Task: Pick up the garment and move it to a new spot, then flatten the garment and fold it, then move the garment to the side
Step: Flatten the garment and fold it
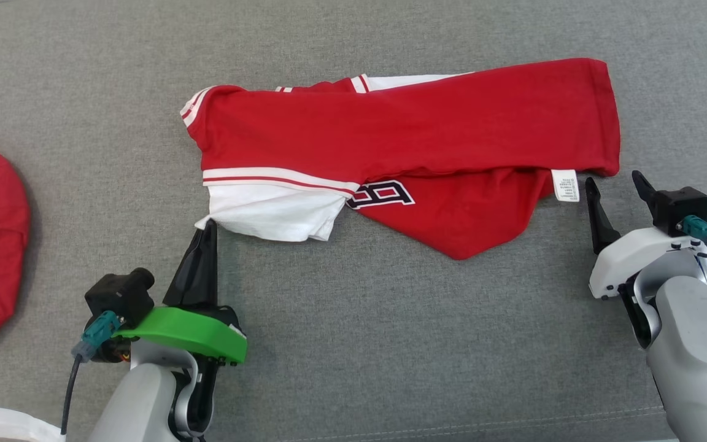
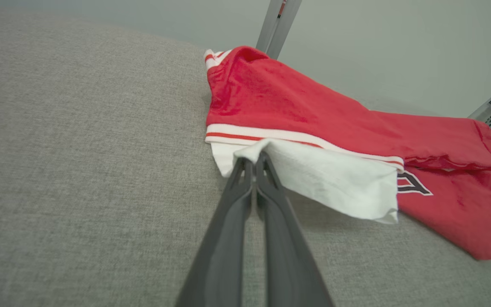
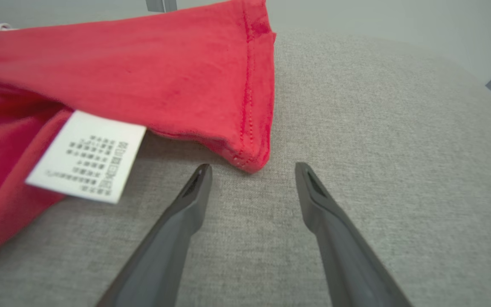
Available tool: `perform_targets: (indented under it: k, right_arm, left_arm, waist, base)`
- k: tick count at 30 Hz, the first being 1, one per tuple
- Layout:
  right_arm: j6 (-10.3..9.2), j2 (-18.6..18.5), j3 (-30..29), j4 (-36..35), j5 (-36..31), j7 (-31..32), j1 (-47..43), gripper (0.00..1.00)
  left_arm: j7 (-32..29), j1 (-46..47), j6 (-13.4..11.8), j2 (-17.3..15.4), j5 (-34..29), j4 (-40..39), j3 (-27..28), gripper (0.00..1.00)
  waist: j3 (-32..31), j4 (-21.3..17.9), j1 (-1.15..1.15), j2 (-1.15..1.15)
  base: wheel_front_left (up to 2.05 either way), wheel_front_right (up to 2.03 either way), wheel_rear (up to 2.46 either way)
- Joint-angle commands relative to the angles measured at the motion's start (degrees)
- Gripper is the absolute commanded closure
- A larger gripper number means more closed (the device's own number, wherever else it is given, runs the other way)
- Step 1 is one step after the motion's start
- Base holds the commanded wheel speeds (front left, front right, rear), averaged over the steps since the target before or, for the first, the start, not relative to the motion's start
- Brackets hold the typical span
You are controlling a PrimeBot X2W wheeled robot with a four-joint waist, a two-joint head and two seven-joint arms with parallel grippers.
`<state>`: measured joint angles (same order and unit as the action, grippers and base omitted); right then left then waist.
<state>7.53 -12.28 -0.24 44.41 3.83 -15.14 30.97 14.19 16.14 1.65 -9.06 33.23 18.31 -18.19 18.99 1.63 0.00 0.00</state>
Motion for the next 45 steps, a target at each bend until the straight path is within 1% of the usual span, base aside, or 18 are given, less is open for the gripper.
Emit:
perform_targets:
  k: [1, 4, 5, 6, 7, 9, 10, 15, 20, 23, 26, 29, 31, 34, 38, 40, 42, 45]
  right_arm:
    - [-0.08, -0.3, 0.3, 0.8, 0.2, 0.0, 1.3, 0.0]
    - [-0.08, -0.2, 0.8, 1.9, 0.9, 0.0, 2.5, 0.0]
    - [-0.08, -0.3, 1.1, 1.9, 1.0, 0.0, 2.9, 0.04]
    - [-0.08, -0.3, 1.2, 2.0, 1.3, 0.0, 3.2, 0.22]
    - [-0.08, -0.4, 1.5, 1.9, 1.5, 0.0, 3.4, 0.44]
    - [-0.08, -0.5, 2.4, 1.9, 1.7, 0.0, 3.6, 0.78]
    - [-0.08, -0.7, 2.7, 1.8, 1.7, 0.0, 3.6, 1.0]
    - [-0.08, -1.9, 2.6, -1.8, 2.2, 0.0, 1.1, 1.0]
    - [-0.08, -3.7, 1.4, -8.5, 3.0, 0.0, -1.6, 1.0]
    - [-0.08, -5.2, 1.0, -13.6, 3.9, 0.0, -1.6, 1.0]
    - [-0.09, -7.1, 1.2, -17.8, 4.8, 0.0, 0.7, 1.0]
    - [-0.09, -8.6, 1.8, -21.3, 5.7, 1.6, 5.4, 1.0]
    - [-0.09, -10.0, 2.3, -22.7, 5.0, 3.7, 9.3, 1.0]
    - [-0.09, -10.3, 3.7, -23.1, 4.6, 7.5, 16.2, 1.0]
    - [-0.09, -10.9, 5.3, -20.4, 3.9, 11.8, 28.4, 1.0]
    - [-0.09, -10.8, 5.8, -18.0, 3.7, 12.6, 34.3, 1.0]
    - [-0.09, -11.1, 5.8, -15.1, 2.6, 12.6, 40.2, 1.0]
    - [-0.09, -10.6, 5.0, -10.9, 0.5, 10.8, 48.2, 1.0]
  left_arm:
    - [0.1, 0.9, -0.2, -0.5, -0.2, -0.3, 0.3, 1.0]
    - [0.2, 1.4, -0.3, -0.6, -0.2, -0.5, 0.4, 1.0]
    - [0.2, 1.6, -0.3, -0.7, -0.2, -0.6, 0.4, 1.0]
    - [0.2, 1.6, -0.4, -0.7, -0.3, -0.5, 0.4, 1.0]
    - [0.3, 1.7, -0.5, -0.8, -0.4, -0.5, 0.4, 1.0]
    - [0.3, 2.0, -0.5, -0.9, -0.5, -0.4, 0.3, 1.0]
    - [0.3, 2.2, -0.6, -1.0, -0.6, -0.4, 0.3, 1.0]
    - [0.6, 2.4, -0.5, -1.3, -0.8, -1.7, 0.9, 1.0]
    - [0.8, 2.3, -0.1, -2.8, -1.4, -8.0, 2.4, 1.0]
    - [-0.7, 4.4, -0.1, -5.2, -1.5, -14.7, 3.6, 1.0]
    - [-4.2, 8.0, -0.1, -7.8, -0.8, -20.8, 5.1, 1.0]
    - [-8.3, 15.2, 0.2, -11.3, -0.9, -25.2, 7.1, 1.0]
    - [-10.9, 21.1, 0.7, -12.2, 0.0, -25.7, 7.8, 1.0]
    - [-14.2, 31.0, 1.6, -13.5, 0.1, -23.8, 7.7, 1.0]
    - [-17.7, 46.6, 3.2, -14.1, -2.2, -17.1, 5.1, 1.0]
    - [-18.8, 53.9, 3.8, -13.9, -3.9, -12.3, 3.6, 1.0]
    - [-18.6, 61.4, 4.1, -13.3, -5.5, -7.2, 2.4, 1.0]
    - [-16.7, 71.5, 4.5, -12.6, -8.8, 0.1, 0.3, 1.0]
  waist:
    - [0.8, 0.6, 0.0, 0.0]
    - [1.5, 0.7, 0.0, 0.0]
    - [1.8, 0.8, 0.0, 0.0]
    - [2.0, 0.8, 0.0, 0.0]
    - [2.1, 0.8, 0.0, 0.0]
    - [2.3, 0.8, 0.0, 0.0]
    - [2.4, 0.8, 0.0, 0.0]
    - [1.2, 0.6, 0.0, 0.0]
    - [-1.2, -0.4, 0.0, 0.0]
    - [-2.3, -1.3, 0.0, 0.0]
    - [-2.4, -2.0, 0.0, 0.0]
    - [-0.9, -2.7, 0.0, 0.0]
    - [0.6, -3.0, 0.0, 0.0]
    - [3.5, -3.3, 0.0, 0.0]
    - [8.9, -3.6, 0.0, 0.0]
    - [11.3, -3.6, 0.0, 0.0]
    - [13.8, -3.6, 0.0, 0.0]
    - [16.8, -3.9, 0.0, 0.0]
  base:
    - [0.0, 0.0, 0.0]
    - [0.0, 0.0, 0.0]
    - [0.0, 0.0, 0.0]
    - [0.0, 0.0, 0.0]
    - [0.0, 0.0, 0.0]
    - [0.0, 0.0, 0.0]
    - [0.0, 0.0, 0.0]
    - [0.0, 0.0, 0.0]
    - [0.0, 0.0, 0.0]
    - [0.0, 0.0, 0.0]
    - [0.0, 0.0, 0.0]
    - [0.0, 0.0, 0.0]
    - [0.0, 0.0, 0.0]
    - [0.0, 0.0, 0.0]
    - [0.0, 0.0, 0.0]
    - [0.0, 0.0, 0.0]
    - [0.0, 0.0, 0.0]
    - [0.0, 0.0, 0.0]
